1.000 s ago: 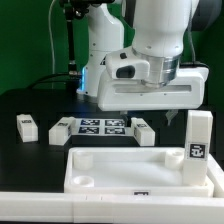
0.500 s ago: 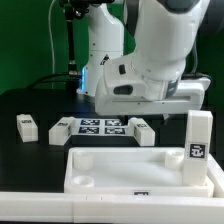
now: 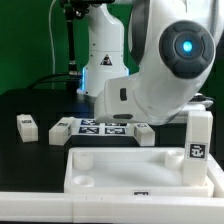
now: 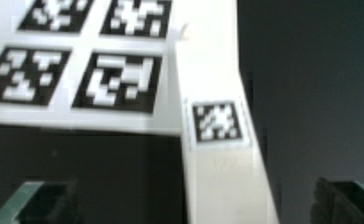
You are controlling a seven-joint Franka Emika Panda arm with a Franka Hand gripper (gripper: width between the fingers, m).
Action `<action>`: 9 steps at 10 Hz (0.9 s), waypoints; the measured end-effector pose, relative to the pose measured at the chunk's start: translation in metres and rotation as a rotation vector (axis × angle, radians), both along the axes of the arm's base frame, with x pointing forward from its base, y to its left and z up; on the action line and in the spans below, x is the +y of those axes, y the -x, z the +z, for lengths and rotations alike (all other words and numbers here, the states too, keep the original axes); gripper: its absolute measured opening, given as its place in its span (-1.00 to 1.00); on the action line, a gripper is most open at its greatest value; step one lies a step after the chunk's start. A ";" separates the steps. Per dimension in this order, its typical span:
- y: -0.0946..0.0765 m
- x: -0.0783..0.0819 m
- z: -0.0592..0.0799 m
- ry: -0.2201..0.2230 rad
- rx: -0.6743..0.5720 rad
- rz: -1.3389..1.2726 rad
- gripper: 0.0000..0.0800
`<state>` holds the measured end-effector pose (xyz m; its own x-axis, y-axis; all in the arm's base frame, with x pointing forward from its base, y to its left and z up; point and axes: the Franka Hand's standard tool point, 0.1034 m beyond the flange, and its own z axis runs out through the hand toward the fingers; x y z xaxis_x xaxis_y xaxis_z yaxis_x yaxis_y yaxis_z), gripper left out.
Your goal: Assemble desk
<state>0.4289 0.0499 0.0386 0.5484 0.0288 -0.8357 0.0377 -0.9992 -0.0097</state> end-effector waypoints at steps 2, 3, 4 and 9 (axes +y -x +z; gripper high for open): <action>-0.004 -0.002 -0.009 0.006 0.052 -0.002 0.62; -0.003 -0.006 -0.009 0.008 0.051 -0.010 0.62; -0.004 -0.008 -0.009 0.011 0.049 -0.017 0.62; -0.008 -0.012 -0.015 0.019 0.024 -0.029 0.62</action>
Offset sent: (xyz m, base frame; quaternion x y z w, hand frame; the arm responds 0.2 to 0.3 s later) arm -0.0030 -0.0017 0.0015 0.0292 -0.0005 0.0334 0.9990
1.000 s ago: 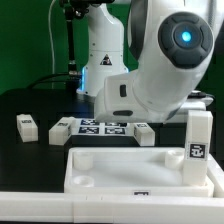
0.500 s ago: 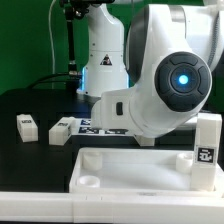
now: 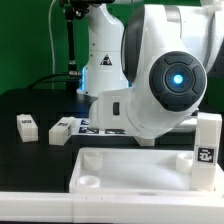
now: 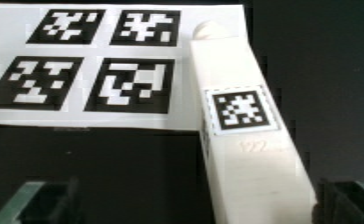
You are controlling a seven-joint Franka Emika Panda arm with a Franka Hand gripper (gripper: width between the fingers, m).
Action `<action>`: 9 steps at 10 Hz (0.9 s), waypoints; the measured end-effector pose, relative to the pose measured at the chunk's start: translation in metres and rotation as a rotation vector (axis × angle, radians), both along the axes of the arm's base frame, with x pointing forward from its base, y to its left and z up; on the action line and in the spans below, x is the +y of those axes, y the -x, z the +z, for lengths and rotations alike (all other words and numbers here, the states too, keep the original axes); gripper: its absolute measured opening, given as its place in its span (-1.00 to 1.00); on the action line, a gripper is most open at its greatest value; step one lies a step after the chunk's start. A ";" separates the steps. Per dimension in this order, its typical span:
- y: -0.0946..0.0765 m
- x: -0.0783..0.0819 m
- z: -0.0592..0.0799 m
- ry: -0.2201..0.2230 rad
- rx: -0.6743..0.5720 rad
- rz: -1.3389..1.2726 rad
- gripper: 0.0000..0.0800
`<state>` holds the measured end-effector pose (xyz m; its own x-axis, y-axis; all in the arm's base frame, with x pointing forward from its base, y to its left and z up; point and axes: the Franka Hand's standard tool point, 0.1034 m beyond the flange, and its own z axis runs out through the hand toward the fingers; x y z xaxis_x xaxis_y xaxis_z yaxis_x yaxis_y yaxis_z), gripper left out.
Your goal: Assemble desk
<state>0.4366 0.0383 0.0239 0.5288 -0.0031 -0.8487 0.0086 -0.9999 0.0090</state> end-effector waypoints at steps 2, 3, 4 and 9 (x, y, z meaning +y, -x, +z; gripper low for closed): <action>-0.003 0.003 -0.005 -0.003 -0.019 0.005 0.62; -0.004 0.005 -0.008 -0.004 -0.028 0.007 0.62; -0.004 0.005 -0.010 -0.004 -0.030 0.008 0.62; -0.001 0.003 -0.014 -0.002 -0.022 0.005 -0.25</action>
Offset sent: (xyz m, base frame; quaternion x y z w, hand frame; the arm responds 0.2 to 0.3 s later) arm 0.0062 0.0065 -0.0129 -0.0036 0.0189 0.0187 0.9996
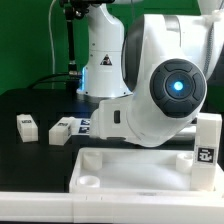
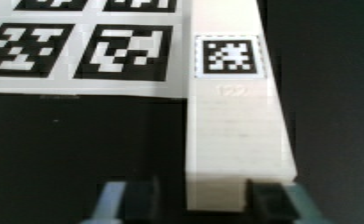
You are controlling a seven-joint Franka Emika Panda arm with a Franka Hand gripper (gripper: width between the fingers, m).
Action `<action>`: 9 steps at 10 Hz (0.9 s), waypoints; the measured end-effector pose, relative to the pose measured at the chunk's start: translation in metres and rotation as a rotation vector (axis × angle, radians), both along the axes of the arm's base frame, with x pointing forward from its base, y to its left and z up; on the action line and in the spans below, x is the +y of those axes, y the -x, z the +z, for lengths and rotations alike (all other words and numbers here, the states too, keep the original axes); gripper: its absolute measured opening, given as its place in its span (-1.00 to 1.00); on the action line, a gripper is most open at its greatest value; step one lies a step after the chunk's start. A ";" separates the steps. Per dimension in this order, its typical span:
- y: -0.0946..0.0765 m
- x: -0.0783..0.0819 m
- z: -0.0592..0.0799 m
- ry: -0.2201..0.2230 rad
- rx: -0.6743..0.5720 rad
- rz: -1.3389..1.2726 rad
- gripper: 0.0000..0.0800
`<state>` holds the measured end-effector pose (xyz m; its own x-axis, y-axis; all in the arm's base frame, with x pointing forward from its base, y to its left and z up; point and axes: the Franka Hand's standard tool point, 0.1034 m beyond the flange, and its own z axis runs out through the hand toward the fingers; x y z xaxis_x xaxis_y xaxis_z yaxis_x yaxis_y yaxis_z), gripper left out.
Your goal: Assemble desk
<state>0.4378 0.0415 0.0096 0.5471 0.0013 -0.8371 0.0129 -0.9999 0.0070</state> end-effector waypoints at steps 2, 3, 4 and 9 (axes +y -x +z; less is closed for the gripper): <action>0.000 0.000 0.000 -0.001 0.000 0.000 -0.69; -0.001 -0.002 0.002 -0.008 -0.003 0.004 -0.95; -0.007 -0.007 0.010 -0.033 -0.014 0.036 -0.99; -0.030 -0.026 0.062 -0.094 -0.052 0.048 -0.99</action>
Offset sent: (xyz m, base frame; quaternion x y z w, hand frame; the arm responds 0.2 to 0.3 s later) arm 0.0075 -0.0170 0.0291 -0.0347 -0.0009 -0.0722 0.9968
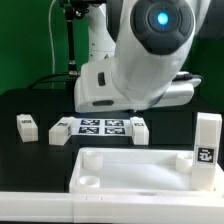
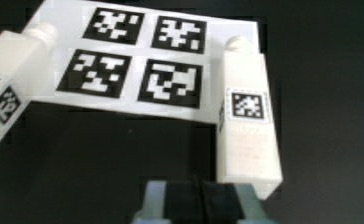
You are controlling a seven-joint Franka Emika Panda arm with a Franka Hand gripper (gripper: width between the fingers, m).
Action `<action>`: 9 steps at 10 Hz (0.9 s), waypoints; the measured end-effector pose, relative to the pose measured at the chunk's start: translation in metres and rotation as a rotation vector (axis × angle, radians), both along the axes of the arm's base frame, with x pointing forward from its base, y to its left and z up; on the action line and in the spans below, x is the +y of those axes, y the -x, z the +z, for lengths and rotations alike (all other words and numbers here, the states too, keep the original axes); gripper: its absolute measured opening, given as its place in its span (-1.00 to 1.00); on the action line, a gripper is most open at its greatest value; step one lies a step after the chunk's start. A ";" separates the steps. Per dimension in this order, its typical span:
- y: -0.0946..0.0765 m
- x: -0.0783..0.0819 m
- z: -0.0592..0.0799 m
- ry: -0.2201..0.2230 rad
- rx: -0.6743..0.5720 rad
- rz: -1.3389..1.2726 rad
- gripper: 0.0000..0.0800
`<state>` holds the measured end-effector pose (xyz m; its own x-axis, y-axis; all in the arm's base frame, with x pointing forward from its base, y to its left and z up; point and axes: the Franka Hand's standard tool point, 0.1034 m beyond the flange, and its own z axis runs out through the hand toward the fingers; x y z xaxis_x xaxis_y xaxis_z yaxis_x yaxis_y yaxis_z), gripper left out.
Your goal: Assemble desk
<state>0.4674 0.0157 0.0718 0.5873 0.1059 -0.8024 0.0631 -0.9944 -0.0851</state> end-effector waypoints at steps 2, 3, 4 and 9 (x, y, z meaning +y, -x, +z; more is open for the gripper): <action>-0.004 0.000 -0.002 0.000 -0.027 0.000 -0.99; -0.005 -0.001 -0.002 0.000 -0.028 -0.001 -0.99; -0.012 -0.006 0.002 -0.021 -0.042 0.004 -0.99; -0.014 -0.006 -0.001 -0.004 -0.158 -0.024 -0.69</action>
Offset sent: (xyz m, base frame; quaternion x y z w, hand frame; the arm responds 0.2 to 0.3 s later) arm 0.0334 -0.0247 0.0183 0.0177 0.0000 -0.0668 0.9976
